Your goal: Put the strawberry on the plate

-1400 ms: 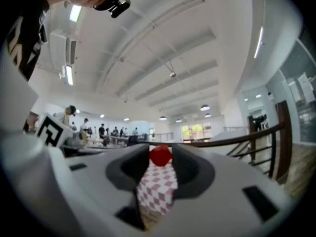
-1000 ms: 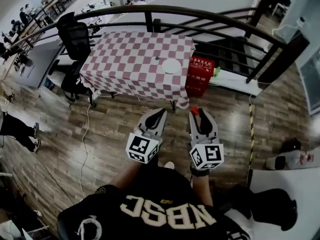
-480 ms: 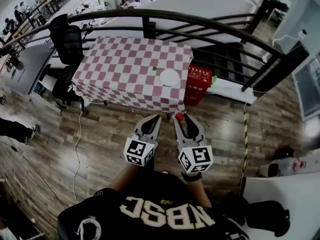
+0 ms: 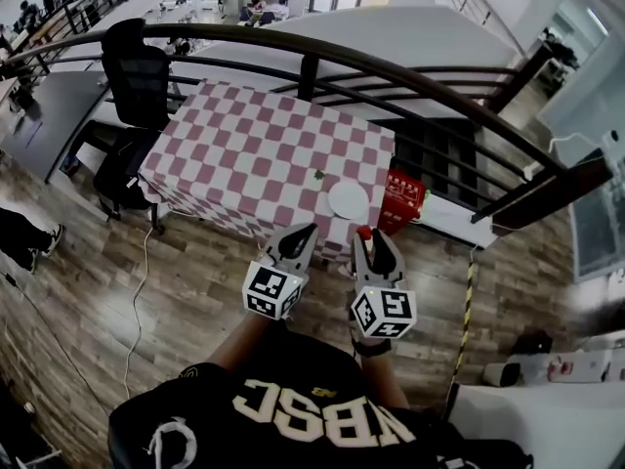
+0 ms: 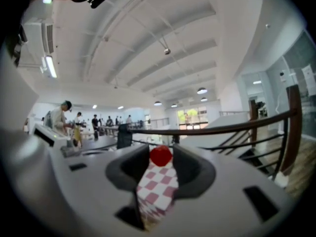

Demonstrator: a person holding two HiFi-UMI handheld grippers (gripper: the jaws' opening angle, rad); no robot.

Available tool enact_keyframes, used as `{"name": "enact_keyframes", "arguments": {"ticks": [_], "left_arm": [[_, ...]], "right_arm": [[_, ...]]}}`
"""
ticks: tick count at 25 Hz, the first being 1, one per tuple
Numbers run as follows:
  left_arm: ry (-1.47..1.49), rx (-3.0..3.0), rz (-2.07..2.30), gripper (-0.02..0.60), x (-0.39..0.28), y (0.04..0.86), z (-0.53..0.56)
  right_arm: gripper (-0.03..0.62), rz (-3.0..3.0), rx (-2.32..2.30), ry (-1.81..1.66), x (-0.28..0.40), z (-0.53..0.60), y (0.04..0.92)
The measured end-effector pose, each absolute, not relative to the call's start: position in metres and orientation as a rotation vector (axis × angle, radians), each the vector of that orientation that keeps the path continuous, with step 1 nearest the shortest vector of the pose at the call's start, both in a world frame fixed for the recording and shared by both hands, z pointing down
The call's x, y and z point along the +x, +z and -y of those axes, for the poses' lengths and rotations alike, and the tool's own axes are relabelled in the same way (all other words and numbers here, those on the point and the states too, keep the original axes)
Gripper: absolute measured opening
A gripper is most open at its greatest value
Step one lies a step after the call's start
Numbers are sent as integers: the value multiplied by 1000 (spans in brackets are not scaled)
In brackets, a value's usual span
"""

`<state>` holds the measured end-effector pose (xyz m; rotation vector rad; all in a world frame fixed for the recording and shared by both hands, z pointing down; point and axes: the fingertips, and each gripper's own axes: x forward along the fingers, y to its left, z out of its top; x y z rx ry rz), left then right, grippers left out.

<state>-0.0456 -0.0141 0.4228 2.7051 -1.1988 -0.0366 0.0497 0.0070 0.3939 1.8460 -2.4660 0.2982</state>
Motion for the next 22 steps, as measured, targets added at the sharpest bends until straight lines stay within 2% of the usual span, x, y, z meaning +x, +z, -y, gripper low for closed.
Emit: {"name": "enact_keyframes", "arguments": {"ticks": [9,22], "left_arm": [[64,2707,1075,12,-77,453,91],[76,2665,954,12,-37,493,134]], "right_arm": [[149,2315,1939,405,33,56,438],[149,2193,1969,486,76,102,485]]}}
